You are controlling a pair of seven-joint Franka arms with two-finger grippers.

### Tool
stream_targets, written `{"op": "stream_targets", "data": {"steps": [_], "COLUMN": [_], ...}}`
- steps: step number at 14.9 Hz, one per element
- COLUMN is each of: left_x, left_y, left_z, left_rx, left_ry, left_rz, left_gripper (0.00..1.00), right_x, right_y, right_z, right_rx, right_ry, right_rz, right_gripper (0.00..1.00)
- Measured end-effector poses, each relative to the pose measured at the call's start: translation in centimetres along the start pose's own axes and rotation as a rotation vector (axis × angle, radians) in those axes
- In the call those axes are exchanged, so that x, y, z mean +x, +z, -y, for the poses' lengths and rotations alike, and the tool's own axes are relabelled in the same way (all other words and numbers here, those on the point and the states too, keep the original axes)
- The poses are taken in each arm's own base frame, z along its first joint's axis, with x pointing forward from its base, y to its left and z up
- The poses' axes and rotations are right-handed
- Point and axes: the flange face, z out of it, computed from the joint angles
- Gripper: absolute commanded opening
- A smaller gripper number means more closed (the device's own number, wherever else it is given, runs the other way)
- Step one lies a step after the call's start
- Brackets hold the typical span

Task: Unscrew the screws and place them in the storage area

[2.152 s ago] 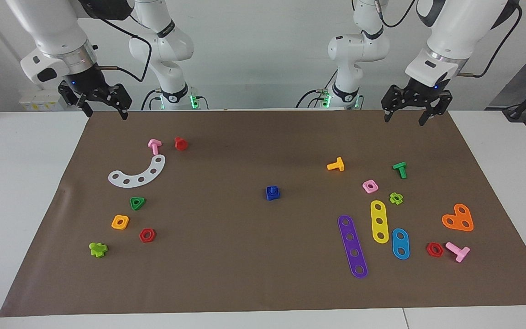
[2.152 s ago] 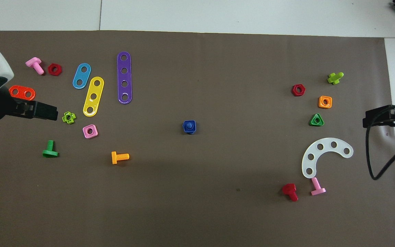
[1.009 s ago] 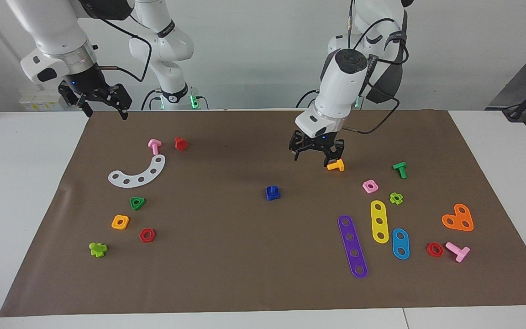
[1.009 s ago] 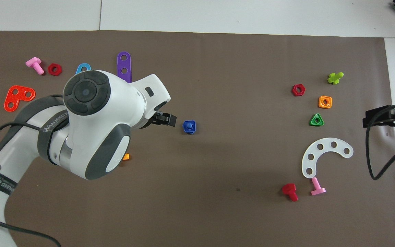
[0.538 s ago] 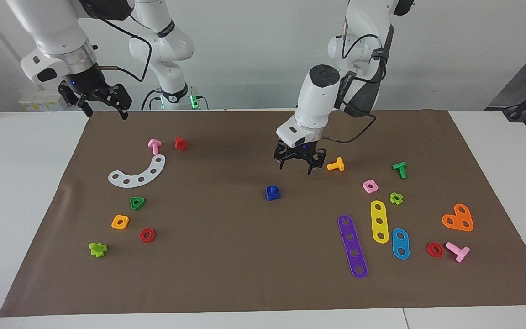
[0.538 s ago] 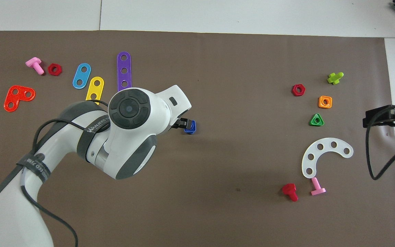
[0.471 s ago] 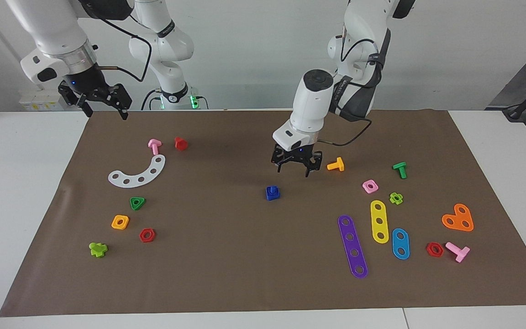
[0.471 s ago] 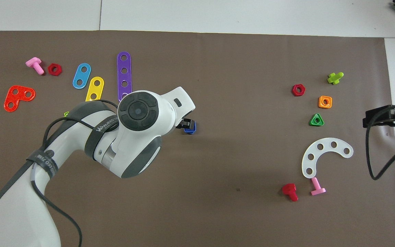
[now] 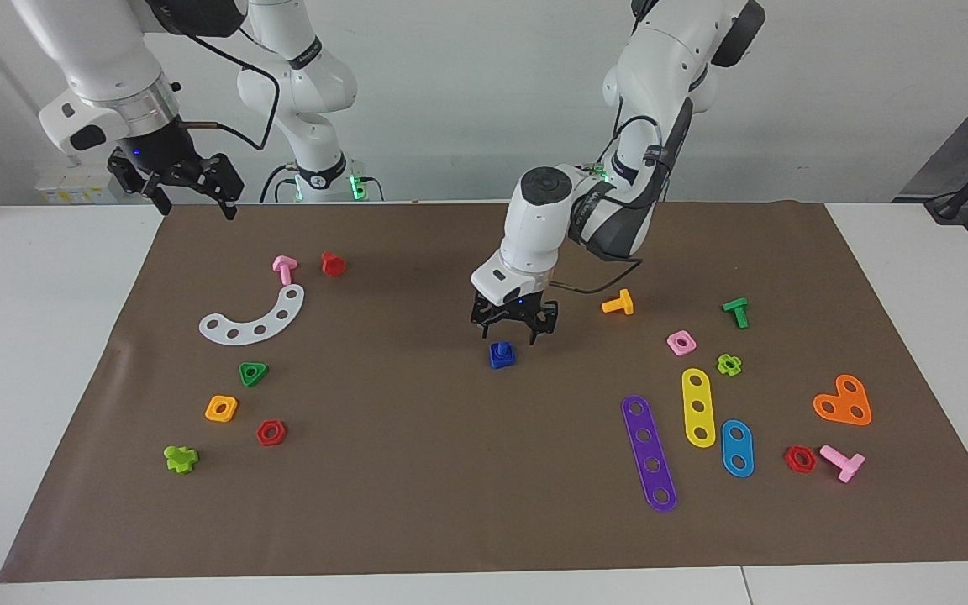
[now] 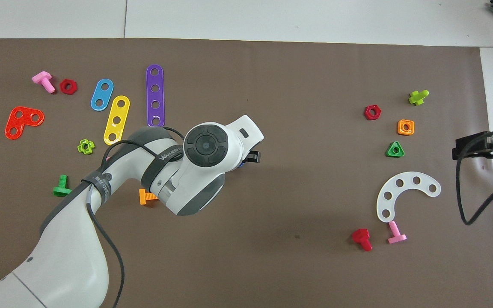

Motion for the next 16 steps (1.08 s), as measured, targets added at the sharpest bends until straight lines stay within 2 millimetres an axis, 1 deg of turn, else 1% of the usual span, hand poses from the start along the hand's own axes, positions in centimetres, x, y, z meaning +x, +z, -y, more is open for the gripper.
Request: {"op": "stream_targets", "data": {"steps": [2,3,6,9,14,15,16], "left_x": [-0.3,-0.4,-0.2,-0.2,-0.6,-0.6,-0.6], "left_y": [1.3,1.5,1.6,1.9,3.3,3.4,3.5], "left_z": [-0.6,-0.8,-0.8,-0.7,-0.4,-0.4,-0.4], "left_rx": [-0.003,-0.006,-0.014,-0.015,0.002,0.0,-0.001], "left_ry": [-0.001,-0.001,-0.005,-0.007,0.001,0.0,-0.001], "left_rz": [0.003,0.002,-0.006,-0.004,-0.007,-0.008,-0.009], "left_gripper": [0.85,0.85,0.81,0.81,0.8,0.76,0.74], "right_x": [0.0,0.0,0.0,0.0,0.0,0.0,0.0], "right_y": [0.0,0.0,0.0,0.0,0.0,0.0,0.0], "right_z": [0.0,0.0,0.0,0.1,0.1,0.1,0.1], "right_rx": [0.0,0.0,0.0,0.0,0.0,0.0,0.0], "right_ry": [-0.001,-0.001,-0.001,-0.001,-0.002,-0.002,-0.002], "right_rz": [0.0,0.0,0.0,0.0,0.0,0.0,0.0], "right_gripper": [1.0,1.0,1.0,1.0,1.0,1.0,1.0]}}
